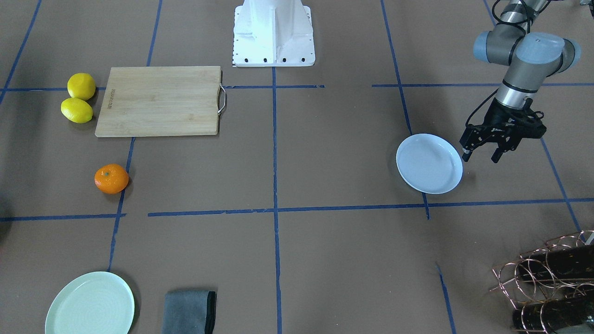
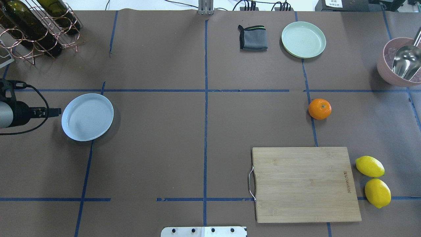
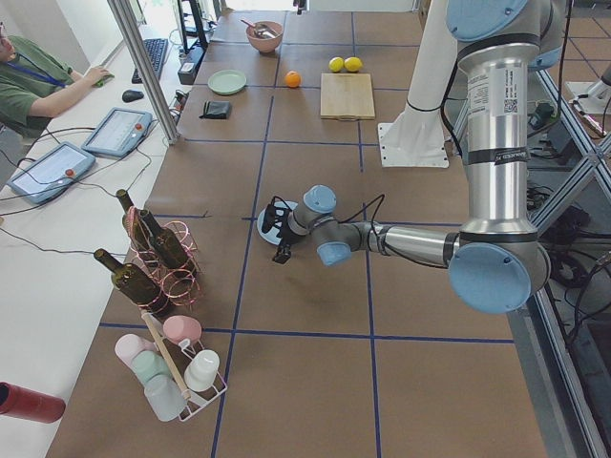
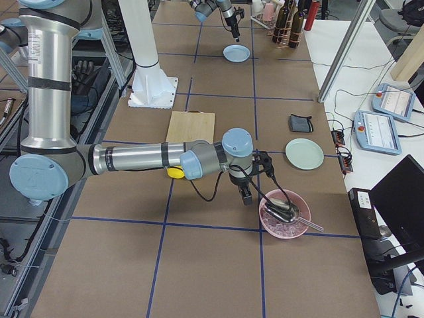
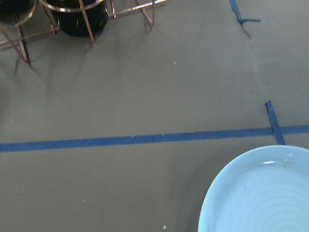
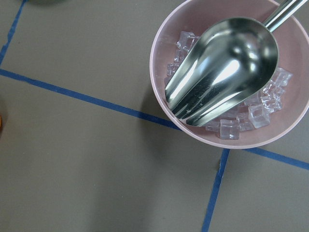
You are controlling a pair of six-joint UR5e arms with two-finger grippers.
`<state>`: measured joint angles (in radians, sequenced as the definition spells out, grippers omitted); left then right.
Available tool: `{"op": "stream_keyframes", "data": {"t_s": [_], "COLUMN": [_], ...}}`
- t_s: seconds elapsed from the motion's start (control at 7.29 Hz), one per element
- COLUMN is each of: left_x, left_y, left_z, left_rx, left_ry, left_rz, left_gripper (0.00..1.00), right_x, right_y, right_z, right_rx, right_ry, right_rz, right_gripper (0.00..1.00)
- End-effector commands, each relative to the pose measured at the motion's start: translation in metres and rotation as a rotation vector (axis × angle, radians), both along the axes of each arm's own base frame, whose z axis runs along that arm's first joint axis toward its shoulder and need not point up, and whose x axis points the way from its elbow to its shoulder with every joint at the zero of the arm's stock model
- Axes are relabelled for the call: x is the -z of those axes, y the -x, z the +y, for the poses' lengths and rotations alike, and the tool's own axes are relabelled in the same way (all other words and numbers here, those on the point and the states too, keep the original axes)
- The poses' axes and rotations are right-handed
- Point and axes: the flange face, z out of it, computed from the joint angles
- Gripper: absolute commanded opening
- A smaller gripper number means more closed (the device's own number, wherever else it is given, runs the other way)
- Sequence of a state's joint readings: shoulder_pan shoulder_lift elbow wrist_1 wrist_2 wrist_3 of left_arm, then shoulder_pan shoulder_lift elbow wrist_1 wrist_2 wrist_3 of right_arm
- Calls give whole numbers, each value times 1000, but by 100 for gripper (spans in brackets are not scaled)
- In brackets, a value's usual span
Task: Pick orange to plate
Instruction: 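Lower the left gripper to the edge of the light blue plate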
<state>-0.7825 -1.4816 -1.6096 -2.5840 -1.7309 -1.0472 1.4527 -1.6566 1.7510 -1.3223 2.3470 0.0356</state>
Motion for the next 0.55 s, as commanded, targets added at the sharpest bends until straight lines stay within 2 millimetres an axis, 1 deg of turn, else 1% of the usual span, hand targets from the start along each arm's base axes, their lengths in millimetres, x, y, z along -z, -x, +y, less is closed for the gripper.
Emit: {"op": "stream_keyframes", "data": {"t_s": [0.0, 0.14, 0.41], "left_x": [-7, 5, 17], "left_y": [-16, -22, -25], "left_z": [5, 1, -3], "left_rx": [14, 9, 4], "left_ry": [22, 10, -7], "left_rz": [52, 71, 88], "left_gripper": [61, 61, 58], "right_x": [0, 0, 0], "right_y": [0, 0, 0], "right_z": [0, 0, 0], "right_rx": [-1, -1, -1], "right_ry": [0, 2, 0], "right_rz": [0, 0, 0], "right_gripper": [100, 100, 100]}}
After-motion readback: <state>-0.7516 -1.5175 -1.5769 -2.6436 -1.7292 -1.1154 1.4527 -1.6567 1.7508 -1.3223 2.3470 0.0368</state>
